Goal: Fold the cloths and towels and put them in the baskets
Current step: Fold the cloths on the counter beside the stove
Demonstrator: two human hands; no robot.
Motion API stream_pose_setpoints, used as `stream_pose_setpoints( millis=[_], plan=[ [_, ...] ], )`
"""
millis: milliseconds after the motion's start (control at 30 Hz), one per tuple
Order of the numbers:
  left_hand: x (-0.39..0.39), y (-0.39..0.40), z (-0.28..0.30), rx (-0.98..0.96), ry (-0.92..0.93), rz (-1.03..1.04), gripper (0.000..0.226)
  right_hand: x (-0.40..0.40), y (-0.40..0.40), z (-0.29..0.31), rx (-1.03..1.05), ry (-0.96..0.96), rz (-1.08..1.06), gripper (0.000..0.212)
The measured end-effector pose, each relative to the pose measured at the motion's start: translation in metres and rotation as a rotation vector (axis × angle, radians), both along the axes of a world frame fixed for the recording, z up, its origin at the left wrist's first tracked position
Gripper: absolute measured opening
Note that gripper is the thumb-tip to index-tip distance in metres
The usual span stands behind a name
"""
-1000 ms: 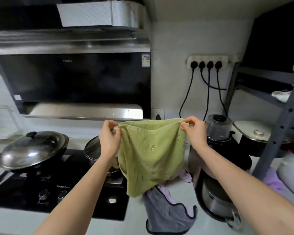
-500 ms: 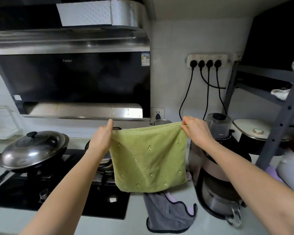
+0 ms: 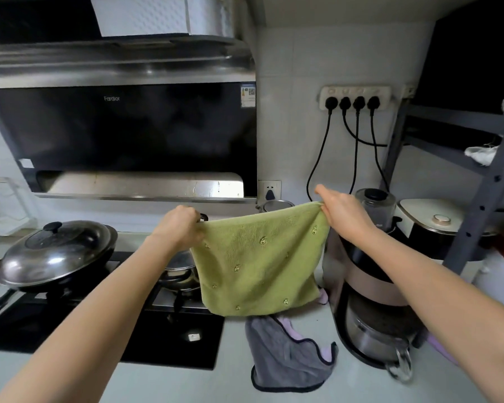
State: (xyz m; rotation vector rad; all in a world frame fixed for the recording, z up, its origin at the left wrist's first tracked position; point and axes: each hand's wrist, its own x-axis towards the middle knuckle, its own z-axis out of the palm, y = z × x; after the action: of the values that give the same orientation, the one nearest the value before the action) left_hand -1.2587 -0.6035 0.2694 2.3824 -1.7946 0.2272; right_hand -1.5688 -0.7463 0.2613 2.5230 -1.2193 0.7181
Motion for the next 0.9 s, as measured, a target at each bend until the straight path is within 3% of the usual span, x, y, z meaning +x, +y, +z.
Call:
stream_pose_setpoints(
  millis=[67, 133, 267, 367, 433, 500, 567, 700, 800, 900],
  plan=[
    [-0.005, 0.0, 0.002, 0.023, 0.006, 0.017, 0.024, 0.004, -0.001, 0.004, -0.014, 0.116, -0.019, 0.021],
    [-0.014, -0.002, 0.012, -0.038, 0.036, 0.051, 0.013, 0.01, -0.001, 0.013, -0.025, 0.197, -0.071, 0.019],
    [-0.017, -0.016, 0.011, -0.231, 0.137, 0.064, 0.019, 0.005, 0.004, 0.023, -0.08, 0.032, -0.06, 0.02],
    [-0.018, -0.015, -0.017, -0.063, 0.181, -0.015, 0.018, 0.006, 0.019, 0.012, 0.14, 0.224, -0.173, 0.037],
    [-0.017, -0.016, -0.021, -0.073, 0.202, 0.012, 0.016, 0.01, 0.019, 0.009, 0.194, 0.114, -0.183, 0.034],
    [-0.015, -0.017, -0.015, -0.104, 0.208, 0.074, 0.028, 0.014, 0.017, 0.007, 0.232, -0.106, -0.109, 0.025],
    [-0.011, -0.017, -0.011, -0.125, 0.262, 0.078, 0.023, 0.013, 0.016, 0.008, 0.295, -0.235, -0.007, 0.02],
    [-0.009, -0.009, -0.007, 0.016, 0.35, -0.072, 0.036, 0.007, 0.014, 0.013, 0.477, -0.089, 0.033, 0.026],
    [-0.014, -0.005, -0.001, 0.158, 0.238, -0.177, 0.019, 0.009, 0.009, 0.016, 0.57, -0.066, -0.008, 0.034],
    [-0.012, -0.005, 0.004, 0.345, 0.307, -0.155, 0.029, 0.011, 0.014, 0.028, 0.777, 0.088, 0.033, 0.044]
  ],
)
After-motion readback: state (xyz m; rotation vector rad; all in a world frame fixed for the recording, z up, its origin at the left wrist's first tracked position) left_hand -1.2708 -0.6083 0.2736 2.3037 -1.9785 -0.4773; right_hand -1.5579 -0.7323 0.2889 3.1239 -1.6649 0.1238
